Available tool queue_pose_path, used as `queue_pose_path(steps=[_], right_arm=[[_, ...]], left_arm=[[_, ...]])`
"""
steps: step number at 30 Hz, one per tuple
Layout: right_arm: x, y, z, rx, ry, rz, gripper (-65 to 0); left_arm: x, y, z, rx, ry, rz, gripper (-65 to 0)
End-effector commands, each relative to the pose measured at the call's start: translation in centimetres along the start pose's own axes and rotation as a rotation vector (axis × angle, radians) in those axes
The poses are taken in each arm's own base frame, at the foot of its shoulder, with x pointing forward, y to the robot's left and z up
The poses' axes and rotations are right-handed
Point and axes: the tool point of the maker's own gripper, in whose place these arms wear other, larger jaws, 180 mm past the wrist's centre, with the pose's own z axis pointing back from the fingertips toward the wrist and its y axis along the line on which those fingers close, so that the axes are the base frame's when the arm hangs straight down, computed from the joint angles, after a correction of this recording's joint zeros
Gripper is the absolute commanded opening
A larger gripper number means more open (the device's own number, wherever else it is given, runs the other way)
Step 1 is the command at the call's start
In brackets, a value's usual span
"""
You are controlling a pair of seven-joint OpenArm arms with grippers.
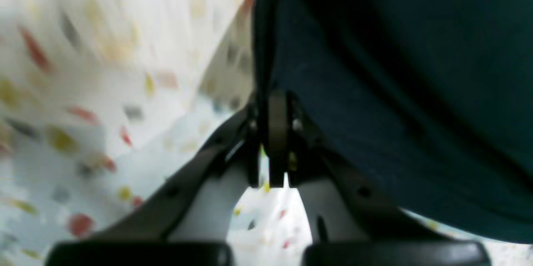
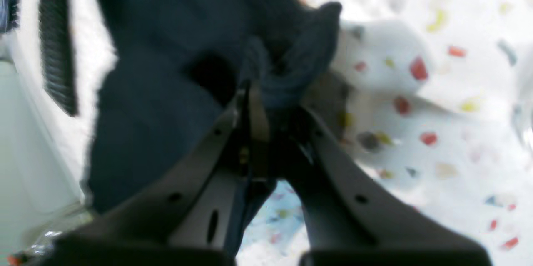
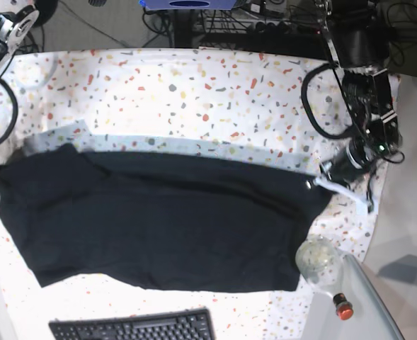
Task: Layout the t-shirt on the table in an organized manner, then fold the t-shirt properly
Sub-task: 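Fold the lifted shirt edge over toward the hem with both grippers, then drag the folded shirt away from the keyboard with both grippers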
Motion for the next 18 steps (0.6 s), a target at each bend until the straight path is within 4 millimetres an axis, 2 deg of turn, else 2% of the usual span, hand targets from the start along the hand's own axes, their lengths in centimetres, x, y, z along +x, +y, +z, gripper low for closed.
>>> queue_pose_path(steps=[1, 3, 5, 6, 13, 16, 18], right_arm=[[3.5, 3.6, 0.9, 0.068, -0.066, 0.011, -65.0], [4.1, 6.7, 0.7, 0.104, -0.030, -0.020, -65.0], [3.9, 8.5, 0.3, 0.119, 0.012, -0.047, -65.0], [4.0, 8.8, 0.2, 0.112, 0.025, -0.063, -65.0], [4.2, 7.0, -0.3, -0.011, 0.075, -0.092, -65.0], [5.6, 8.2, -0.6, 0.003, 0.043, -0.105, -65.0], [7.1, 8.3, -0.8, -0.013, 0.034, -0.149, -65.0]], left_arm=[[4.3, -0.9, 0.7, -0.010, -0.086, -0.025, -65.0], [6.0, -1.7, 0.6, -0.023, -0.075, -0.018, -65.0], [6.6, -2.0, -0.1, -0.032, -0.053, -0.001, -65.0], [6.2, -1.8, -0.5, -0.029, -0.039, 0.008, -65.0], [2.6, -0.4, -2.3, -0.010, 0.068, 0.054, -65.0], [3.8, -0.6, -2.6, -0.014, 0.033, 0.061, -65.0], [6.5, -1.2, -2.5, -0.026, -0.009, 0.060, -65.0]])
